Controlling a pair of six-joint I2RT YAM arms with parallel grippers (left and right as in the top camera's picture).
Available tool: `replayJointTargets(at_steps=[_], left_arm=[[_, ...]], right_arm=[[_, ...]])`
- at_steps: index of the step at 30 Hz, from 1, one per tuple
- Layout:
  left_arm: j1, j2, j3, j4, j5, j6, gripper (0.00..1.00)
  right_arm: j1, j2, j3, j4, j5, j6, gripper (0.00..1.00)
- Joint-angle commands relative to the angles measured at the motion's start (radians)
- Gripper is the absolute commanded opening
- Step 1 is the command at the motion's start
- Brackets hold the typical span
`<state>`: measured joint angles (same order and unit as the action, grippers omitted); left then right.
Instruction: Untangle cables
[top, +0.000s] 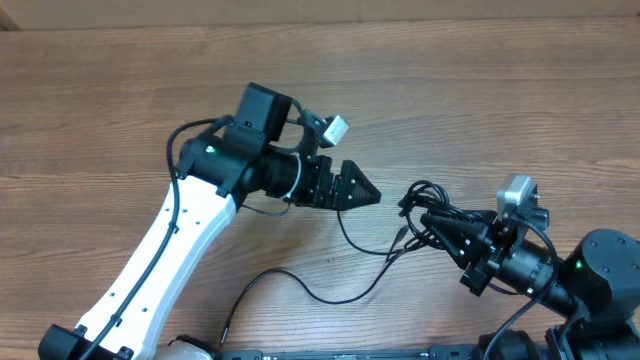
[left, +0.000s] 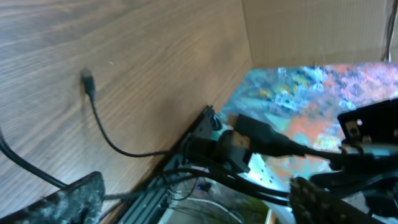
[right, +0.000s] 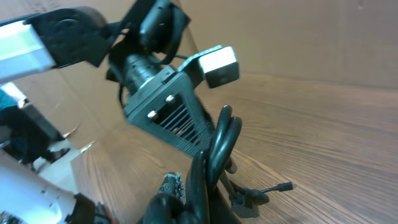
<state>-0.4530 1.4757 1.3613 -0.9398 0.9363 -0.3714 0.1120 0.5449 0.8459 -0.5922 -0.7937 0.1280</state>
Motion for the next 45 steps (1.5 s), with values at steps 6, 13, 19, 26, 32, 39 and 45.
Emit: replayJointTargets(at_steps=[6,13,19,26,32,39,45], left_arm=[[-0.094,0.008,0.000,0.032,0.019,-0.220,0.86],[-0.110,0.008,0.000,0.116,0.025,-0.246,0.76],[-0.110,0.008,0.000,0.195,0.022,-0.285,0.70],[-0.110,0.008,0.000,0.263,0.021,-0.330,0.66],[-0.110,0.008,0.000,0.272,-0.031,-0.364,0.33],[-0.110,0.008,0.000,0.273,-0.053,-0.370,0.27],[-0.110,0.008,0.000,0.290,-0.062,-0.374,0.29]], right_arm=[[-0.001,0.074,0.011,0.050,0.060,0.041,0.04],[-0.001,0.162,0.011,0.087,0.055,0.180,0.04],[-0.001,0.230,0.011,0.198,-0.100,0.247,0.04],[-0.001,0.288,0.011,0.225,-0.133,0.378,0.04],[0.000,0.304,0.011,0.225,-0.153,0.378,0.04],[-0.001,0.304,0.011,0.275,-0.217,0.378,0.04],[-0.001,0.304,0.011,0.278,-0.241,0.378,0.04]])
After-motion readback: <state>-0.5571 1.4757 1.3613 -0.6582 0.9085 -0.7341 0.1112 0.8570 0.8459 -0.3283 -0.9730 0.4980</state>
